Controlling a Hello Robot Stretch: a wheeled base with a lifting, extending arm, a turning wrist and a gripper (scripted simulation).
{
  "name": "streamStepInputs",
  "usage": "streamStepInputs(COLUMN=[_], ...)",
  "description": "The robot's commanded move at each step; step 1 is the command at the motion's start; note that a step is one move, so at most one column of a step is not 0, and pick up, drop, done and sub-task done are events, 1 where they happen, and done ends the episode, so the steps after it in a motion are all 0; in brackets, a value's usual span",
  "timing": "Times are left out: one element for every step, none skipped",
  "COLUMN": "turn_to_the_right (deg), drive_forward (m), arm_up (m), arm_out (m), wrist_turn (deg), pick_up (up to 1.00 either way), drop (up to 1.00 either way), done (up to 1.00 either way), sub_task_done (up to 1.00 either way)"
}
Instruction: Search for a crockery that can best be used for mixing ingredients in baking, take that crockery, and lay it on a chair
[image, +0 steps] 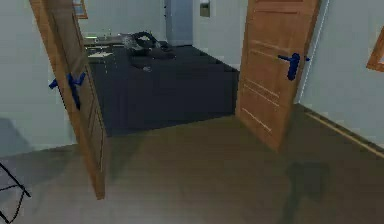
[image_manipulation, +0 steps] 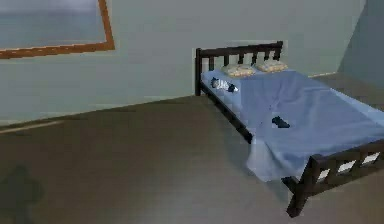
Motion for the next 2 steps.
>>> streamStepInputs(turn_to_the_right=[0.0,-12.0], drive_forward=[1.0,0.0], arm_up=[0.0,0.0], arm_out=[0.0,0.0], wrist_turn=[0.0,0.0], pick_up=[0.0,0.0], drop=[0.0,0.0], done=[0.0,0.0], sub_task_done=[0.0,0.0])
